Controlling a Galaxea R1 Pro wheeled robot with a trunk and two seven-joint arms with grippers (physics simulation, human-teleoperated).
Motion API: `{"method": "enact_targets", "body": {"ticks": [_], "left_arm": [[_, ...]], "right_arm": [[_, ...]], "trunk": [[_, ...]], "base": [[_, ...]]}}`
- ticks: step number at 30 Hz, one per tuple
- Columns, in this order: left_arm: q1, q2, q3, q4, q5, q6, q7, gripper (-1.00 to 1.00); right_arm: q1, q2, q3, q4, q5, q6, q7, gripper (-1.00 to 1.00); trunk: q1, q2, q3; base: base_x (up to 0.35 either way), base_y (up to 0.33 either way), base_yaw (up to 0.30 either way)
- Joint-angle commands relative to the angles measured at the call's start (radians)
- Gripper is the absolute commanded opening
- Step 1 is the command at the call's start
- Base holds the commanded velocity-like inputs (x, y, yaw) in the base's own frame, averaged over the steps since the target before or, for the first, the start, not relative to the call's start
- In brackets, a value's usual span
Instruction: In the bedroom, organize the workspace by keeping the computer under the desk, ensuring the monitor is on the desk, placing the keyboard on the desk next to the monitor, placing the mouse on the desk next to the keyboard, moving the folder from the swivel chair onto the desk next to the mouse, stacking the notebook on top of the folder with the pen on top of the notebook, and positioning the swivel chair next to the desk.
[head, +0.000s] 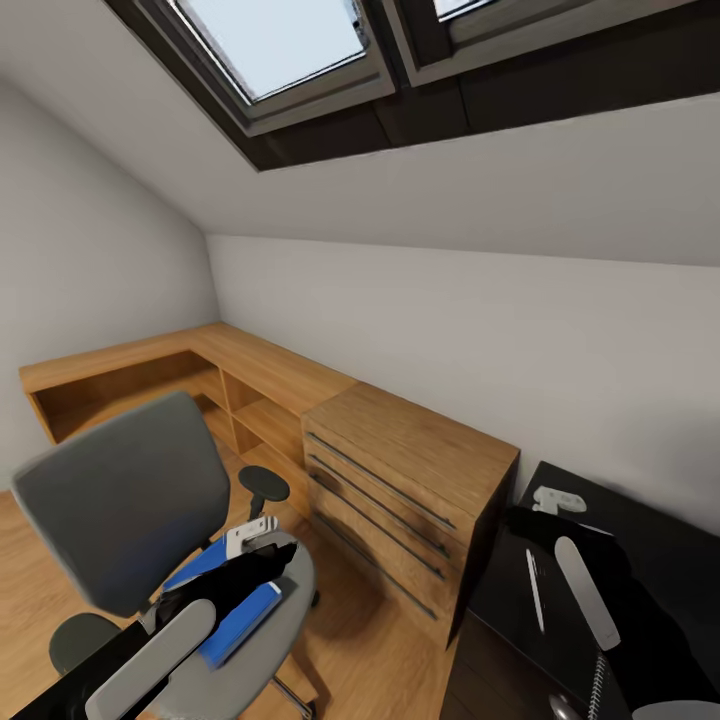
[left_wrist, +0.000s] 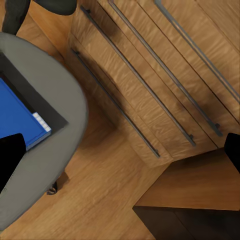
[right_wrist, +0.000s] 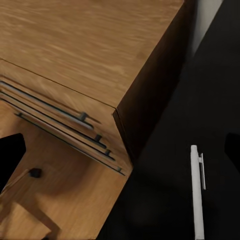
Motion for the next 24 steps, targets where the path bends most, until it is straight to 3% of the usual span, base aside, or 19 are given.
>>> {"method": "enact_targets", "body": {"ticks": [1,17,24], "left_arm": [[-0.002,0.001,-0.002,-0.001,0.004,0.001,0.007,1.0],[-0.002,-0.001,-0.002,0.0,0.005,0.001,0.007,1.0],[-0.002,0.0,-0.002,0.0,0.005,0.001,0.007,1.0]], "right_arm": [[-0.001,0.0,0.0,-0.001,-0.01,0.003,-0.008,1.0],[-0.001,0.0,0.002,0.0,-0.008,0.003,-0.012,1.0],[-0.001,0.001,0.005,0.0,-0.008,0.002,-0.059,1.0]], "trunk": [[0.0,-0.001,0.0],[0.0,-0.001,0.017],[0.0,-0.001,0.023]], "base": [[0.0,0.0,0.204],[0.0,0.0,0.208],[0.0,0.0,0.24]]}}
